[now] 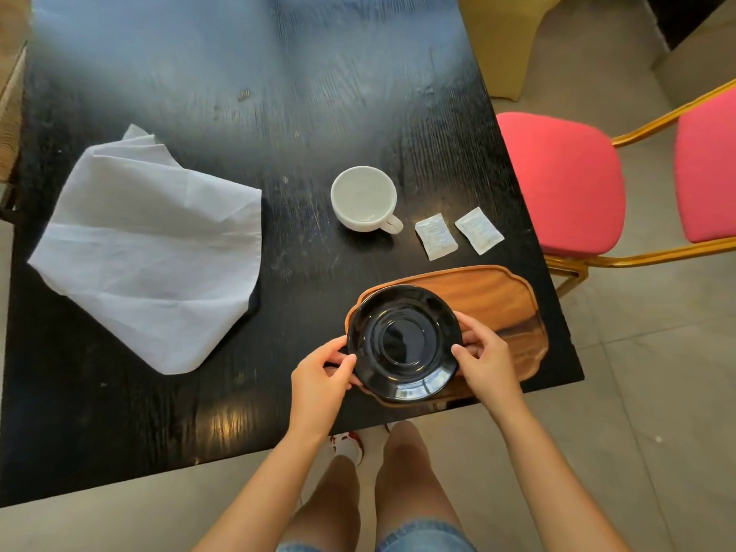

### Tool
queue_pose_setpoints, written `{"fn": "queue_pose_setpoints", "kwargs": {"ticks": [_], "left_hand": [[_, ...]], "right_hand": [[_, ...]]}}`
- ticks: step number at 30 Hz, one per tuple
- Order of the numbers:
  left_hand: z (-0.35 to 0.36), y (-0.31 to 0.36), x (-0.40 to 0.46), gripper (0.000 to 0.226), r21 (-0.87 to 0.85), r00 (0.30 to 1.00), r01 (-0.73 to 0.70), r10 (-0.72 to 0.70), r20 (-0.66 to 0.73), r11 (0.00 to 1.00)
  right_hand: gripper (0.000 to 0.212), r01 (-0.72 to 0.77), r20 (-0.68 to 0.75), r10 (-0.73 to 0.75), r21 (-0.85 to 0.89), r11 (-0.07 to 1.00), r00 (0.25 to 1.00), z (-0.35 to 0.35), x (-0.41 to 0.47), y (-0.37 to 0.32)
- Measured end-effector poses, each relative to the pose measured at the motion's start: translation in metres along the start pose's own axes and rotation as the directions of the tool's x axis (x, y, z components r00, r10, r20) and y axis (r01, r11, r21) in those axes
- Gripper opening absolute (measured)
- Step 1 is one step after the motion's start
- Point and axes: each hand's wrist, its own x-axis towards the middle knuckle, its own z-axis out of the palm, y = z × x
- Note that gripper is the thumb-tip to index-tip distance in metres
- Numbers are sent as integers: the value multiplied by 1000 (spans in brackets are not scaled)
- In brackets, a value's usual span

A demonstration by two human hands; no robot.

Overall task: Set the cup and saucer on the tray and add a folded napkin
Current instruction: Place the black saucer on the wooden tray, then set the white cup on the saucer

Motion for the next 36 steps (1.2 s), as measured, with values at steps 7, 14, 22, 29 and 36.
{"fn": "queue_pose_setpoints", "kwargs": {"ticks": [7,14,22,29,36], "left_hand": [[0,-2,2,33,-6,1000,12,-12,16,1000],[-29,9,12,21,124,997,-81,81,5,989],[-43,73,133,71,666,820,-523,527,223,533],[-30,89,160,73,799,814,-557,338,473,225],[-24,78,130,66,803,824,-525,405,397,282]], "right_hand": [[46,-39,13,39,-33,999,999,-2,5,3],[43,9,-143,-43,-230,973,989,-17,12,-23],[66,451,91,-542,-677,582,836,25,93,-95],[62,561,279,-585,-736,379,761,43,133,-100],[56,672,389,-614,-661,334,687,37,144,-101]]}}
